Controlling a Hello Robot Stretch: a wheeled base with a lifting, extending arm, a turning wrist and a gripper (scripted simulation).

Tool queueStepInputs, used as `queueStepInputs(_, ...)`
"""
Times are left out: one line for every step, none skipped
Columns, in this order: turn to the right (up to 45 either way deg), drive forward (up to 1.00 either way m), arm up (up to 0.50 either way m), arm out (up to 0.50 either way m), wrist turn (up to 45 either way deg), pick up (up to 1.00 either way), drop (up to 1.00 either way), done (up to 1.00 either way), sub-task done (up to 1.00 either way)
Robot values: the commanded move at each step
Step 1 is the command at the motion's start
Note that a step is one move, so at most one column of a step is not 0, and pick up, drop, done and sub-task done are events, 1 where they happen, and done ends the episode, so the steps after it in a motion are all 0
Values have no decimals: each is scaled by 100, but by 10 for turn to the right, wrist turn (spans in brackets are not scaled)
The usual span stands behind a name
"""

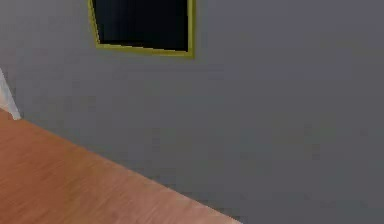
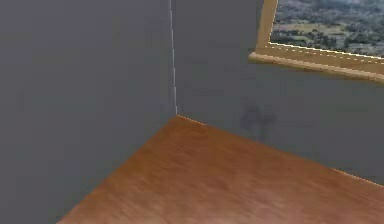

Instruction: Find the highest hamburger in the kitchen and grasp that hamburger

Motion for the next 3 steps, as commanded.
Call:
queueStepInputs(-450, 0, 0, 0, 0, 0, 0, 0, 0)
queueStepInputs(-450, 0, 0, 0, 0, 0, 0, 0, 0)
queueStepInputs(-450, 0, 0, 0, 0, 0, 0, 0, 0)
